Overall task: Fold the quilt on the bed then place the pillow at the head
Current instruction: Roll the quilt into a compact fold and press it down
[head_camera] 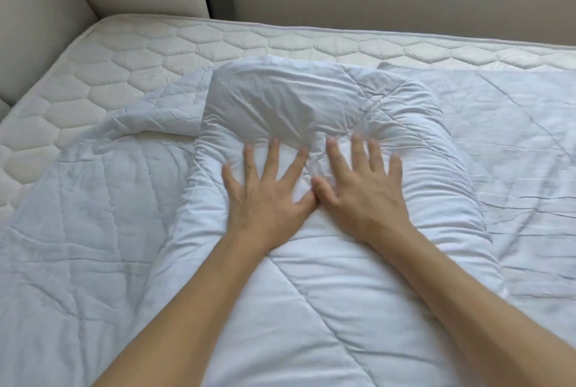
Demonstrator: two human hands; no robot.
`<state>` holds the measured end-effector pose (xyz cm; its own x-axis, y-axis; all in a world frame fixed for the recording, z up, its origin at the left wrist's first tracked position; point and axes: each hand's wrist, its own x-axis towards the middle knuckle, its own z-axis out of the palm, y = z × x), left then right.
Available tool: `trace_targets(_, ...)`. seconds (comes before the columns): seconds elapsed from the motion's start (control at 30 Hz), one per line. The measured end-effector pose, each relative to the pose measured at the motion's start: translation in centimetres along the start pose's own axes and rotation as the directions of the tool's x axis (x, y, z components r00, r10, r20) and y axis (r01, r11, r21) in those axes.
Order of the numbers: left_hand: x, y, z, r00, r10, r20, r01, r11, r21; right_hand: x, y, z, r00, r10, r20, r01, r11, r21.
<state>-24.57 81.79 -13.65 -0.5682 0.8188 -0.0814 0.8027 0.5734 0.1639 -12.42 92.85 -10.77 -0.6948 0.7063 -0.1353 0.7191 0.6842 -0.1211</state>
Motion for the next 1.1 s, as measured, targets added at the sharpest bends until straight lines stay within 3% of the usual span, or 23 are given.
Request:
trace_targets(0.07,-2.0,-1.8,0.4,0.999,-0.027,-0.020,0.029,0.996,0.088,-1.8,2.0,0.3,1.000,0.000,-0.003,0.000,0.998,-0.058)
trace_targets(0.13,-3.8,-3.6,0.4,0.994,-0.106,0.006,0.105,0.990,0.098,-2.7,5.3,0.2,0.995,0.097,-0.013,-0.098,0.993,-0.062)
trace_targets(0.3,-9.5,-6.8,0.5,0.956,-0.289,0.050,0.291,0.956,-0.025,-5.1,9.5,0.7,0.969,0.246,0.024,-0.246,0.969,0.014)
trace_targets(0.43,-14.3,-6.2,0.8,0.922,-0.375,0.091,0.385,0.912,-0.144,-8.0,7.8,0.4,0.931,0.363,0.042,-0.365,0.921,0.135)
trace_targets(0.53,-15.9,-2.3,1.0,0.941,-0.333,0.060,0.337,0.935,-0.107,-13.0,3.0,1.7,0.947,0.319,-0.016,-0.316,0.944,0.098)
trace_targets(0.63,-17.3,1.1,1.4,0.991,-0.132,0.011,0.132,0.990,-0.058,-17.4,-0.5,3.7,0.990,0.123,-0.063,-0.123,0.992,-0.002)
trace_targets(0.7,-18.1,0.4,1.9,0.999,-0.026,-0.022,0.026,1.000,-0.004,-18.6,0.2,4.3,0.998,0.042,-0.044,-0.044,0.997,-0.055)
trace_targets(0.77,-18.6,-2.1,2.1,0.999,-0.042,-0.014,0.042,0.998,0.051,-18.9,2.5,4.5,0.998,0.019,-0.054,-0.024,0.996,-0.088)
trace_targets(0.87,-19.4,-5.9,1.7,0.978,-0.204,0.051,0.202,0.978,0.045,-19.7,5.8,4.3,0.988,0.149,-0.051,-0.152,0.985,-0.076)
trace_targets(0.97,-20.5,-6.6,1.3,0.949,-0.315,0.030,0.316,0.946,-0.068,-21.4,7.6,4.0,0.932,0.362,-0.031,-0.358,0.929,0.094)
trace_targets(1.03,-21.0,-4.0,0.7,0.958,-0.285,0.020,0.285,0.953,-0.103,-22.5,5.7,3.9,0.902,0.430,-0.034,-0.421,0.895,0.150)
trace_targets(1.1,-21.6,-0.1,0.8,0.989,-0.142,0.029,0.144,0.984,-0.102,-23.6,1.8,4.2,0.939,0.341,-0.045,-0.333,0.935,0.122)
